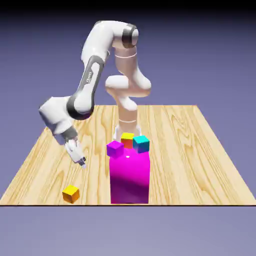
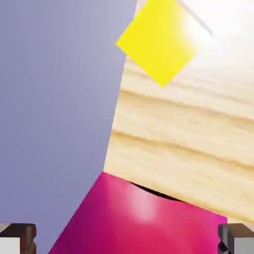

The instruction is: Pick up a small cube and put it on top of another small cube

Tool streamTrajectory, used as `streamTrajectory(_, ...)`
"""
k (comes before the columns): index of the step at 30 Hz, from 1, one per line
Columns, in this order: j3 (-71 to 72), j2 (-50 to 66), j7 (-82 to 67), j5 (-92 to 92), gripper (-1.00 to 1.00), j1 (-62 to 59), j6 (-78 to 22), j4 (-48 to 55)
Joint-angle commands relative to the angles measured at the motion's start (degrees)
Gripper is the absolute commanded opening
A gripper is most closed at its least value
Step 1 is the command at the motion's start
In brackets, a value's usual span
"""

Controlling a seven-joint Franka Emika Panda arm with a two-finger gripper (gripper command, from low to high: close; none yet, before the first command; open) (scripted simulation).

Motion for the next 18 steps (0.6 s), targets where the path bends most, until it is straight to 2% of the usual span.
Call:
streamTrajectory(1,-0.62,2.08,0.80,1.93,0.00,-0.70,-2.16,1.51)
streamTrajectory(12,-7.44,24.92,9.64,23.16,0.00,-8.36,-25.84,18.09)
streamTrajectory(14,-7.66,25.66,9.92,23.85,0.00,-8.60,-26.60,18.62)
streamTrajectory(16,-4.59,29.53,8.02,28.10,0.00,-6.30,-22.20,18.60)
streamTrajectory(17,-4.59,29.54,8.02,28.10,-1.00,-6.29,-22.20,18.60)
streamTrajectory(18,-4.59,29.54,8.02,28.10,-1.00,-6.29,-22.20,18.60)
